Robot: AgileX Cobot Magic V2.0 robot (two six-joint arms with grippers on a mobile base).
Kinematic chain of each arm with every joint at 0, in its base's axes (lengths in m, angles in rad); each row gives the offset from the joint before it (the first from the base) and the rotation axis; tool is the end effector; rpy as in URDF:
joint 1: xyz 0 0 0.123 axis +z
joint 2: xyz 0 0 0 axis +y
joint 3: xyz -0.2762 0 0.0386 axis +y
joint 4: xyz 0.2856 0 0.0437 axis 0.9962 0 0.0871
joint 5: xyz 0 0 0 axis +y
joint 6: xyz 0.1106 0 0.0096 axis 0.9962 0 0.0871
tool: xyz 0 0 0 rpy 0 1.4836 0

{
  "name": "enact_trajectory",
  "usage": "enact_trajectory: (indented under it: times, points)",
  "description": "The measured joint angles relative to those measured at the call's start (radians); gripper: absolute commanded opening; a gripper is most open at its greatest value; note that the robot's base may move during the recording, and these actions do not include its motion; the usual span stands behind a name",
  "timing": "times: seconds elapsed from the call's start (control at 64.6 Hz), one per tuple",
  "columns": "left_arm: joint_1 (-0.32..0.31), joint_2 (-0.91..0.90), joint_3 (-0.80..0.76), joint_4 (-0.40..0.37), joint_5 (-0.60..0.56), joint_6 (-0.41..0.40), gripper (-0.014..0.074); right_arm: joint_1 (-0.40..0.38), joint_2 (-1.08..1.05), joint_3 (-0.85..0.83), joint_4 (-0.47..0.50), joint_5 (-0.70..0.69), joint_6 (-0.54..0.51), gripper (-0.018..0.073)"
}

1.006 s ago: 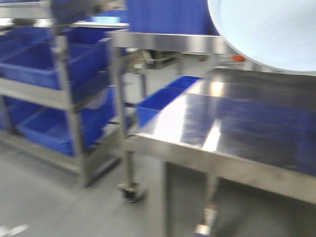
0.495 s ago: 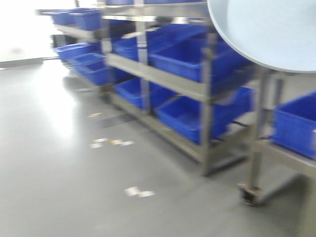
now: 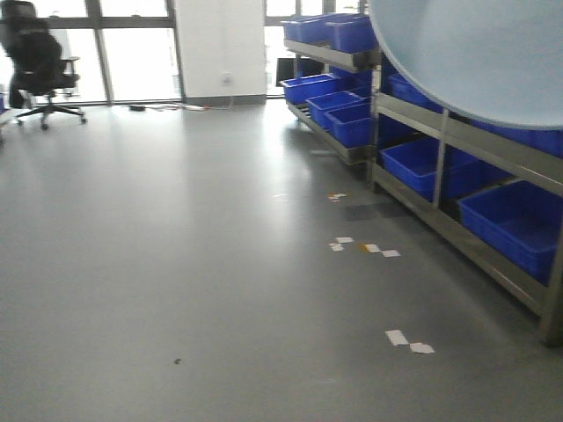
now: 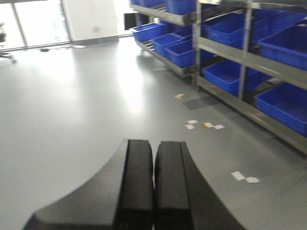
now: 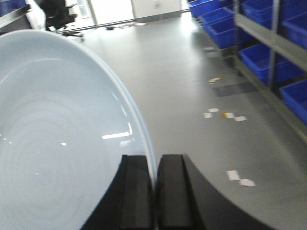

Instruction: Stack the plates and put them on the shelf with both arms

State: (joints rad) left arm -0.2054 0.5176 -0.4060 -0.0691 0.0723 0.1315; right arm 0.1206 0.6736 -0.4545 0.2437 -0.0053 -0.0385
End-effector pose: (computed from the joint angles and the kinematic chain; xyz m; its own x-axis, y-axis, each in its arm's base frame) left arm 0.1744 -0.0369 0.2941 -0.0811 0.0808 -0.9934 0.2143 0.9748 0.0618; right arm 0.2051 0.0247 0.2919 -0.1471 0.1874 -0.9712 -0.0910 0.9752 0.2020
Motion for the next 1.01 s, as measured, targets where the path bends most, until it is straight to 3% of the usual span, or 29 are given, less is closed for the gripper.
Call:
enact_trajectory:
  times: [1.006]
  points:
    - [0.0, 0.0, 0.0, 0.0, 0.0, 0.0, 0.0083, 0.0, -0.002, 0.0, 0.0, 0.0, -0.002, 0.0048]
